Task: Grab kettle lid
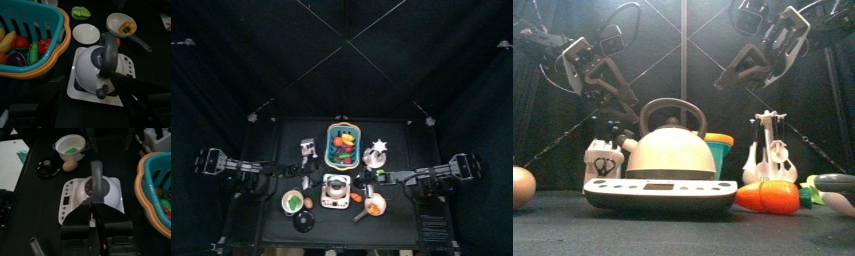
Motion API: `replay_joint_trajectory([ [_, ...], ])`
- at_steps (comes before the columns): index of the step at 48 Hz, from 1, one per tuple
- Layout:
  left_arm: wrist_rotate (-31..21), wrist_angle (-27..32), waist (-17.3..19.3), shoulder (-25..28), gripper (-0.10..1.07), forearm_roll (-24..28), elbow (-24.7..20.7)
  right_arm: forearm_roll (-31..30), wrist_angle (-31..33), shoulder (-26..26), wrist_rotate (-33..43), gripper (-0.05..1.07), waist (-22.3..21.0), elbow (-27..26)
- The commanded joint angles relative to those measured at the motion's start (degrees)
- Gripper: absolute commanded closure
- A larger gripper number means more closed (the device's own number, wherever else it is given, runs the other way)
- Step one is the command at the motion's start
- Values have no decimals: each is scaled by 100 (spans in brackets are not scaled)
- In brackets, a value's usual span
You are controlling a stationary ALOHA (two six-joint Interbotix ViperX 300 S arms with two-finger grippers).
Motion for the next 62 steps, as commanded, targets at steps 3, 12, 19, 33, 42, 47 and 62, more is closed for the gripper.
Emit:
replay_joint_trajectory([
  [3, 18, -53, -9, -26, -4, 0, -88, 185, -9, 0, 26, 100, 246, -290],
  [12, 9, -53, -9, -79, -4, -18, -79, 1178, 264, 88, 26, 92, 466, -703],
  [19, 0, -53, -9, -158, -4, -18, 18, 1714, 633, 114, 18, 70, 475, -923],
  [33, 0, -53, 0, -343, -4, -97, 211, 2109, 686, 316, 26, 60, 501, -1151],
  [42, -9, -53, -9, -492, -4, -114, 281, 2268, 1318, 70, 35, 60, 387, -1380],
  [47, -9, -53, -9, -527, -4, -132, 325, 2303, 1679, 35, 44, 60, 211, -1477],
  [62, -9, -44, -9, -536, -4, -185, 387, 2065, 2962, -18, 255, 60, -325, -2013],
])
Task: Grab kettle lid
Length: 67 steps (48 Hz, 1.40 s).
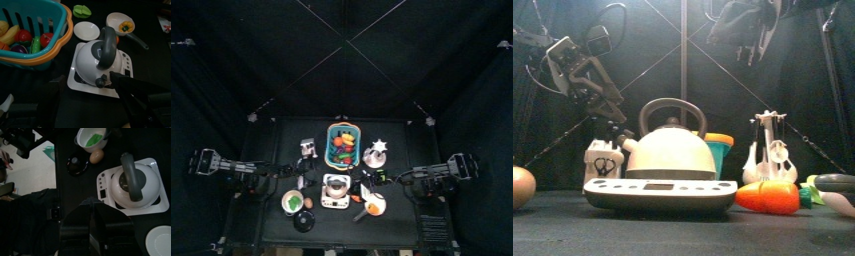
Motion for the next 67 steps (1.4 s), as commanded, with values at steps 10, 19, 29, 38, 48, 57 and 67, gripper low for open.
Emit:
replay_joint_trajectory([
  [10, 9, -53, 18, -18, -4, -26, -62, -1714, 1239, -299, 1459, 59, -185, -554],
  [19, 9, -44, 35, -9, -4, -18, -62, -3797, 1459, -475, 3516, 58, 44, -501],
  [29, 18, -53, 35, -18, -4, -18, -62, -5396, -369, -554, 6056, 58, 580, 281],
  [38, 18, -53, 35, -18, -4, -9, -62, -6908, -220, -290, 8095, 57, 1046, 439],
  [48, 18, -26, 35, -18, -4, -9, -62, -8543, 1670, 9, 9861, 57, 1854, 176],
  [57, 18, -26, 44, -18, -4, -9, -70, -9879, 2769, 413, 11637, 57, 2584, 114],
  [67, 18, -53, 53, -18, -4, -26, -70, -10898, 3542, 1283, 13148, 57, 2936, -70],
])
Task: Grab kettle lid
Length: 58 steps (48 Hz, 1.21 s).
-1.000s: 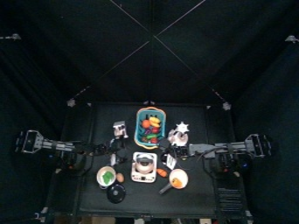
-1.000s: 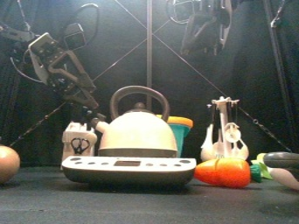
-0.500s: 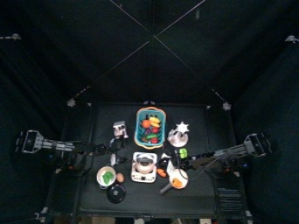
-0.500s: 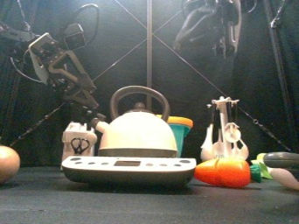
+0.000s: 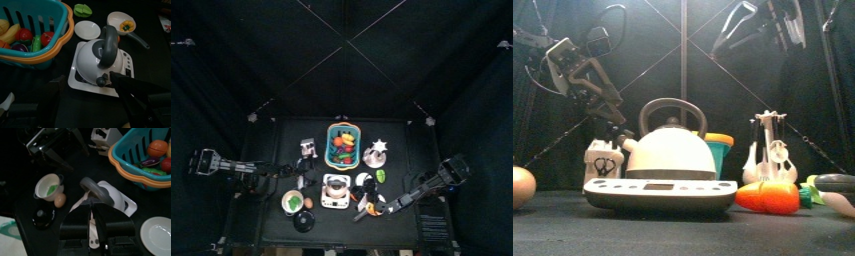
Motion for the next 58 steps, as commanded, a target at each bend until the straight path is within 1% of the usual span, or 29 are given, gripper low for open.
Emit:
replay_joint_trajectory([
  [1, 0, -53, 18, -18, -4, -9, -79, -396, 360, 360, 422, 57, 70, -237],
  [5, 0, -53, 18, -18, -4, 0, -79, -475, 589, 712, 466, 57, 79, -448],
  [8, 0, -53, 26, -26, -4, -9, -70, -448, 642, 932, 466, 57, 70, -659],
  [16, 0, -53, 44, -35, -4, -9, -53, -141, 624, 1301, 466, 56, 44, -1037],
  [18, 0, -53, 62, -35, -4, 0, -44, -9, 571, 1371, 475, 54, 35, -1125],
  [22, 0, -53, 105, -35, -4, 0, -44, 299, 413, 1529, 457, 47, 18, -1318],
  [27, 0, -53, 141, -35, -4, 0, -26, 580, 448, 1696, 457, 38, -70, -1538],
  [33, 0, -62, 158, -35, -4, -9, 0, 642, 800, 2057, 413, 33, -79, -1749],
  [38, 0, -62, 158, -35, -4, -9, 44, 580, 1301, 2259, 369, 33, -62, -1828],
  [45, -9, -62, 158, -35, -4, -9, 88, 606, 1890, 2487, 62, 33, 9, -1995],
  [48, -9, -53, 158, -35, -4, -9, 88, 598, 1978, 2558, -44, 33, -9, -2127],
  [58, -9, -62, 158, -35, -4, -9, 88, 606, 1986, 2698, -360, 33, -18, -2452],
])
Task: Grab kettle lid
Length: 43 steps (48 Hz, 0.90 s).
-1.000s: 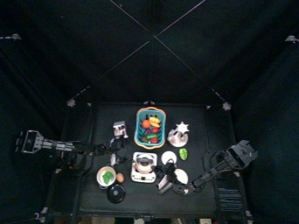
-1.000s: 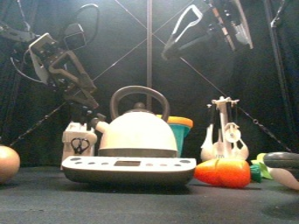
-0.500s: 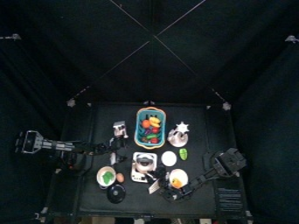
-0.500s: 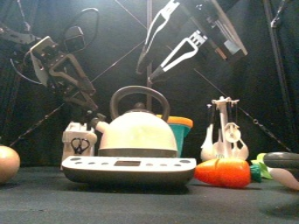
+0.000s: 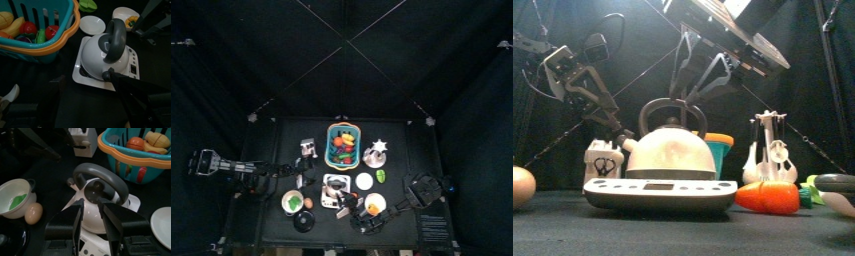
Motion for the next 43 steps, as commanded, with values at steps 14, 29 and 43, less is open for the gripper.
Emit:
replay_joint_trajectory([
  [14, 0, -167, 9, -18, -4, -9, -79, 53, 554, 404, -738, 33, -18, -668],
  [29, 0, -167, 9, -9, -4, -9, -62, 88, 853, 536, -765, 32, -114, -888],
  [43, 0, -167, 9, -9, -4, -9, -62, 176, 861, 571, -773, 31, -325, -1037],
])
